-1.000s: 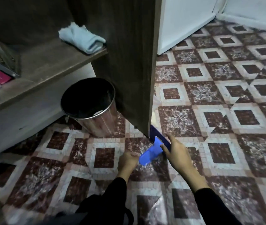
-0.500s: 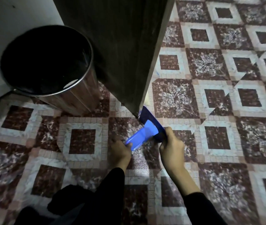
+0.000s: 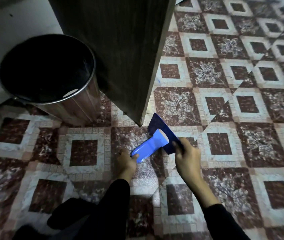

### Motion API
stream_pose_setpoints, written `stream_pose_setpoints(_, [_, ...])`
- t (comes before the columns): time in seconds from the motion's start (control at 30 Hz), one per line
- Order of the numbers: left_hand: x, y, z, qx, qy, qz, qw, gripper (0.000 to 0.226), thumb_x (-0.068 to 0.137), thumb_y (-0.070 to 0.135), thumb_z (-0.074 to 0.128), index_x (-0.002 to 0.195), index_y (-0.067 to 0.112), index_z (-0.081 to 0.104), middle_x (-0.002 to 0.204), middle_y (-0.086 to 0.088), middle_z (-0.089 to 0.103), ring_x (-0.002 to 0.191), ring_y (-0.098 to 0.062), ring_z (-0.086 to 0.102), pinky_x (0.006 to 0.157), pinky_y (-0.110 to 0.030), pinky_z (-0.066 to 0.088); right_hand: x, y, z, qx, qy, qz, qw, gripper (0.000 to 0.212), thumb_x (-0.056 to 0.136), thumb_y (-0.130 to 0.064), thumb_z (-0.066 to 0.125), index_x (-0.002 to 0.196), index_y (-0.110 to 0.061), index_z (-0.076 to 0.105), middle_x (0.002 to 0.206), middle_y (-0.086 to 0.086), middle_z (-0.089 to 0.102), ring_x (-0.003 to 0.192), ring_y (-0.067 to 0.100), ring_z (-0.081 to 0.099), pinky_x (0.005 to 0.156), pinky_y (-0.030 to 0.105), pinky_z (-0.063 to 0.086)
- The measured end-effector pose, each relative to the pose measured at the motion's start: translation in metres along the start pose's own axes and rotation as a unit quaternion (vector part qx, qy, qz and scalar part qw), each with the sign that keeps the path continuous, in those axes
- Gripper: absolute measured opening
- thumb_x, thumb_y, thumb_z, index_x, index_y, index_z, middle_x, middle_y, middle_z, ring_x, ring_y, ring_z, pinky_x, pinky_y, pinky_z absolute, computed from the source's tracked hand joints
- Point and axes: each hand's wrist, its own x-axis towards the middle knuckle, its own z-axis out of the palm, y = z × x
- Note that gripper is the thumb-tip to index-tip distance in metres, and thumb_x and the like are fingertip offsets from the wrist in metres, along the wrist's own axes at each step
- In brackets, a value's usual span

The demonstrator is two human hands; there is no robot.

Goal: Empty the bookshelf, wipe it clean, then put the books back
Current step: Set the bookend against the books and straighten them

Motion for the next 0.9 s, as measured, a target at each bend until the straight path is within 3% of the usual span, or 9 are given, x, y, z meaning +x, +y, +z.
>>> stream_pose_setpoints(0.07, [-0.008,0.003,-0.004,-0.132,-0.041,-0.001,0.99,0.009,0.085,-0.002,0.064,0.092,-0.007,0.062,0.077,-0.01,0.062,0.081,-0.02,0.061,0.056,-0.017,0.044,-0.009,-0.004,-0.011,0.002,0.011,-0.023,1.0,0.016,0.087,-0.01,0.055,0.089,-0.002,0.07,0.051,0.014,0.057,0.042,0.019,0.038,0.047,0.027,0.019])
stream_pose_setpoints(0.1, [-0.014,0.006,-0.007,-0.193,-0.061,-0.011,0.979,0.009,0.085,-0.008,0.06,0.094,-0.01,0.063,0.07,-0.003,0.06,0.067,-0.013,0.06,0.048,-0.011,0.04,-0.012,-0.006,-0.016,0.005,0.01,-0.034,0.999,0.022,0.086,-0.016,0.052,0.09,-0.004,0.07,0.053,0.014,0.06,0.042,0.021,0.042,0.046,0.031,0.024])
stream_pose_setpoints(0.17, [-0.026,0.009,-0.015,-0.278,-0.104,-0.025,0.955,0.011,0.089,-0.01,0.054,0.093,-0.007,0.063,0.061,0.002,0.062,0.045,0.001,0.056,0.046,-0.009,0.042,-0.015,-0.015,-0.029,0.027,0.008,-0.061,0.998,0.028,0.086,-0.024,0.05,0.094,-0.008,0.071,0.059,0.014,0.065,0.046,0.028,0.054,0.05,0.039,0.037])
stream_pose_setpoints(0.23, [-0.042,0.016,-0.032,-0.329,-0.166,-0.03,0.929,0.017,0.094,-0.006,0.048,0.087,0.005,0.059,0.061,0.005,0.064,0.049,0.0,0.06,0.052,-0.014,0.048,-0.017,-0.032,-0.046,0.043,0.014,-0.097,0.994,0.029,0.087,-0.027,0.05,0.095,-0.009,0.071,0.059,0.013,0.066,0.049,0.03,0.059,0.053,0.042,0.041])
stream_pose_setpoints(0.4, [-0.066,0.027,-0.091,-0.384,-0.241,0.029,0.891,0.022,0.094,-0.004,0.046,0.111,0.004,0.056,0.071,0.004,0.072,0.063,-0.007,0.069,0.061,-0.021,0.054,-0.019,-0.084,-0.086,0.05,0.058,-0.207,0.975,0.021,0.085,-0.016,0.057,0.094,-0.005,0.072,0.047,0.002,0.054,0.05,0.019,0.043,0.046,0.029,0.029])
stream_pose_setpoints(0.5, [-0.082,0.043,-0.141,-0.387,-0.232,0.071,0.889,0.027,0.093,-0.006,0.045,0.118,0.0,0.055,0.074,0.001,0.073,0.066,-0.009,0.07,0.065,-0.021,0.056,-0.022,-0.12,-0.106,0.066,0.104,-0.272,0.954,0.016,0.083,-0.011,0.06,0.09,-0.001,0.071,0.049,-0.008,0.041,0.054,0.011,0.037,0.047,0.019,0.022])
stream_pose_setpoints(0.63, [-0.112,0.068,-0.216,-0.365,-0.204,0.13,0.899,0.031,0.093,-0.007,0.044,0.121,0.0,0.055,0.074,-0.001,0.072,0.065,-0.009,0.069,0.064,-0.021,0.057,-0.025,-0.169,-0.125,0.13,0.138,-0.317,0.929,0.015,0.083,-0.008,0.063,0.093,-0.002,0.072,0.052,-0.019,0.039,0.05,0.002,0.04,0.051,0.005,0.028])
stream_pose_setpoints(0.73, [-0.14,0.087,-0.274,-0.367,-0.161,0.184,0.898,0.032,0.093,-0.007,0.044,0.122,0.001,0.055,0.073,0.0,0.072,0.064,-0.007,0.069,0.062,-0.019,0.057,-0.021,-0.215,-0.139,0.176,0.169,-0.349,0.905,0.013,0.083,-0.009,0.065,0.09,-0.001,0.072,0.056,-0.027,0.037,0.051,-0.014,0.042,0.054,0.002,0.028])
stream_pose_setpoints(0.9, [-0.177,0.105,-0.355,-0.402,-0.094,0.227,0.882,0.029,0.093,-0.007,0.045,0.119,-0.007,0.057,0.081,-0.006,0.071,0.07,-0.011,0.069,0.066,-0.021,0.058,-0.004,-0.295,-0.161,0.266,0.147,-0.365,0.88,0.011,0.087,-0.014,0.066,0.094,-0.007,0.072,0.057,-0.03,0.05,0.054,-0.012,0.047,0.056,0.004,0.032])
